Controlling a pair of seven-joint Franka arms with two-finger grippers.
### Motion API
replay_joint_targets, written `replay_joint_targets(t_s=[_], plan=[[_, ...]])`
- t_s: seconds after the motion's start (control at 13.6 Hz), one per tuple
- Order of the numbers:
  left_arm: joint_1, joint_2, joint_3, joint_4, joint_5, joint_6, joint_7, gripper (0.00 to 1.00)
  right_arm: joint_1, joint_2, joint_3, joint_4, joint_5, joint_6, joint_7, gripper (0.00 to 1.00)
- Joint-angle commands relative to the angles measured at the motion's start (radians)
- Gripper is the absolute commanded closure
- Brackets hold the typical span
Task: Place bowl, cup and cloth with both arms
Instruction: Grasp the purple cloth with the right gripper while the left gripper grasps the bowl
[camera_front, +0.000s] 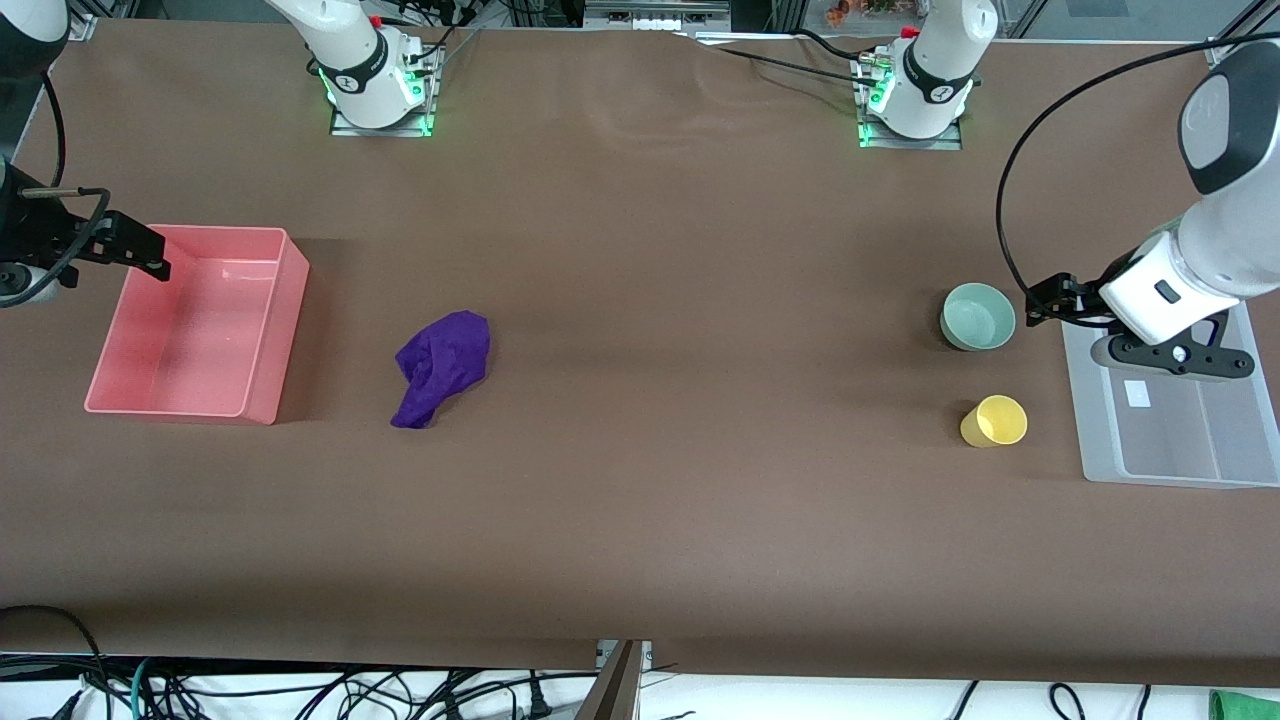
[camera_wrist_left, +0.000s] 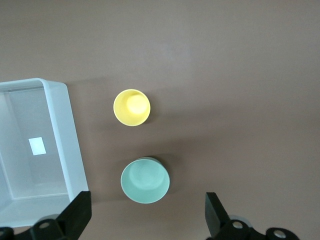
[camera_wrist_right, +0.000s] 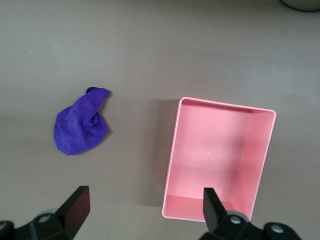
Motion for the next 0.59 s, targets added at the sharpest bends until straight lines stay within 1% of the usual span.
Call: replay_joint_targets(t_s=[0.0, 0.07, 0.22, 0.37, 0.51], plan=[[0.034, 0.011, -0.006, -0.051, 0.025, -0.007, 0.127, 0.00, -0.004, 0.014, 0.007, 0.034, 0.005, -0.015, 0.000, 0.00], [0.041, 0.011, -0.006, -0.105, 0.026, 0.011, 0.164, 0.00, -0.004, 0.019, 0.007, 0.032, 0.006, -0.020, -0.005, 0.00], [0.059, -0.003, -0.007, -0.224, 0.028, 0.093, 0.215, 0.00, -0.003, 0.049, 0.007, 0.031, 0.003, -0.026, -0.011, 0.00], [0.061, -0.008, -0.007, -0.332, 0.029, 0.158, 0.317, 0.00, 0.008, 0.075, 0.012, 0.020, -0.024, -0.032, -0.009, 0.00], [0.071, 0.003, -0.010, -0.407, 0.032, 0.208, 0.405, 0.00, 0.025, 0.104, 0.015, 0.002, -0.041, -0.041, 0.001, 0.00]])
